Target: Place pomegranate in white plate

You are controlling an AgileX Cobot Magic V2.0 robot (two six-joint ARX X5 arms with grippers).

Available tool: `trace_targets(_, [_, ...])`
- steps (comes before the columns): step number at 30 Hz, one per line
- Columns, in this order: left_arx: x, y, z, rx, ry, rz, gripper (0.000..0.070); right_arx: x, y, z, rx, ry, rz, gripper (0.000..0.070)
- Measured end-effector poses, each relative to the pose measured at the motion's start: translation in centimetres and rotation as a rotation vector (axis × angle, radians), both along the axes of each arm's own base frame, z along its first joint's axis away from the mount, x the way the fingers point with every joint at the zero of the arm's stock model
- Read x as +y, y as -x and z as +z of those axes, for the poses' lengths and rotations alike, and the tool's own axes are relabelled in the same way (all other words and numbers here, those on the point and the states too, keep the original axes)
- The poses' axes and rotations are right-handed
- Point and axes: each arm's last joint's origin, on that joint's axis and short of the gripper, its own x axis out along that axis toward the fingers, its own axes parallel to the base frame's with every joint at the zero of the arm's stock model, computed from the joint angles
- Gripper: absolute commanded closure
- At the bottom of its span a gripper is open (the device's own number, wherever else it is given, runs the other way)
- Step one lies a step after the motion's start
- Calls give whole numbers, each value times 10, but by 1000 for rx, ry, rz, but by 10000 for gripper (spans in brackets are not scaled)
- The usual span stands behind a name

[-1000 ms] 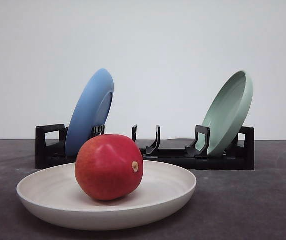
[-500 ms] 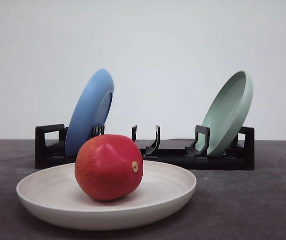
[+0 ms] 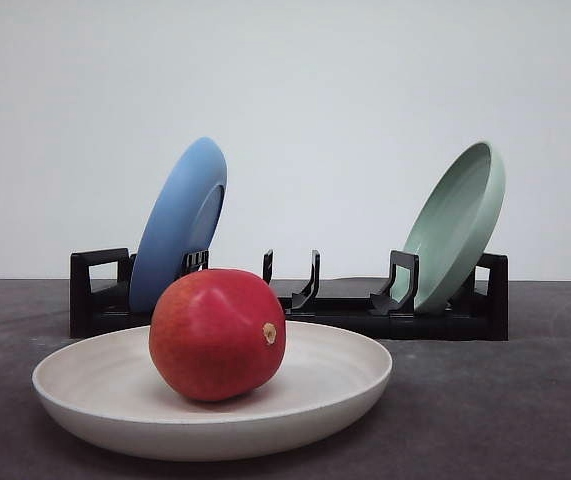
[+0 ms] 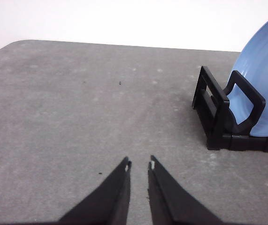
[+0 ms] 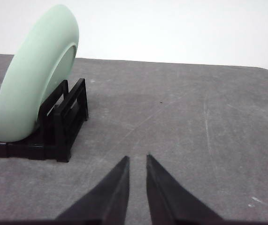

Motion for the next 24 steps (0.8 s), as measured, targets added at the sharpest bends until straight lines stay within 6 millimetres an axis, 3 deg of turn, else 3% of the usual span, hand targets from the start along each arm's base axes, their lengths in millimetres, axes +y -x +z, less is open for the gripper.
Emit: trace_targets(24, [0,0,0,0,0,0,648,0,0,0,0,0,0,638])
